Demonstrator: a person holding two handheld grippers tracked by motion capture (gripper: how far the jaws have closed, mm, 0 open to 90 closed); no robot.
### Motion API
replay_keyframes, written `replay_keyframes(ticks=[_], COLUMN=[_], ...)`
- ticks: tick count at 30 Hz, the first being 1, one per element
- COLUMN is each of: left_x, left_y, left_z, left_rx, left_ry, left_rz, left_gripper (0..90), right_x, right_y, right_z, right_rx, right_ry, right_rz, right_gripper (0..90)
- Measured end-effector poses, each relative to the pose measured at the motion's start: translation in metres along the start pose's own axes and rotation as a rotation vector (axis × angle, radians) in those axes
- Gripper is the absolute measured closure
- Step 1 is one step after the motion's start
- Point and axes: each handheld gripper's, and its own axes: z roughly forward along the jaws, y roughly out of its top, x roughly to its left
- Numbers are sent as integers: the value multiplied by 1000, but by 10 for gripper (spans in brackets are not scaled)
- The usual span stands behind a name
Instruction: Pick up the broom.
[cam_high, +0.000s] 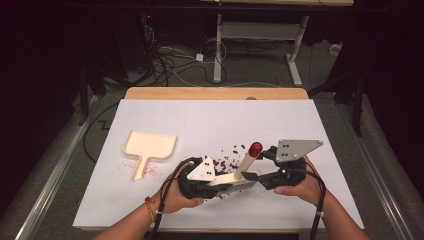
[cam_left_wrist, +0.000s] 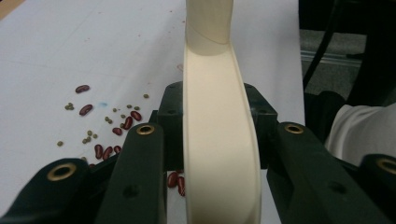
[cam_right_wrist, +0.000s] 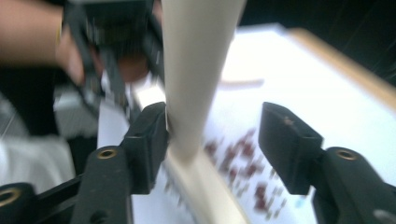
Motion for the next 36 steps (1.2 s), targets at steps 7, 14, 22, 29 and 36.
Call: replay_keyframes(ticks=[7,14,22,29,36], left_x=[2,6,12,16,19], left_y=[-1,-4,-11,-40,-80], left_z=[-4,-1,-11,-34,-65], left_rx=[-39,-44,-12,28,59], left_ry=[-79,-122,104,330,516], left_rz=[23,18,16,-3,-70], left_gripper=[652,595,274,184,169], right_x=[0,4,0,-18,-34], right_y=[-17,-20,-18,-15,-15], right_z=[32,39,35,13,3], right_rx=[165,179,167,116,110], right_ry=[110,223,116,-74,-179], right_rz=[-60,-87,-92,1,48], right_gripper=[436,665,677,677,677])
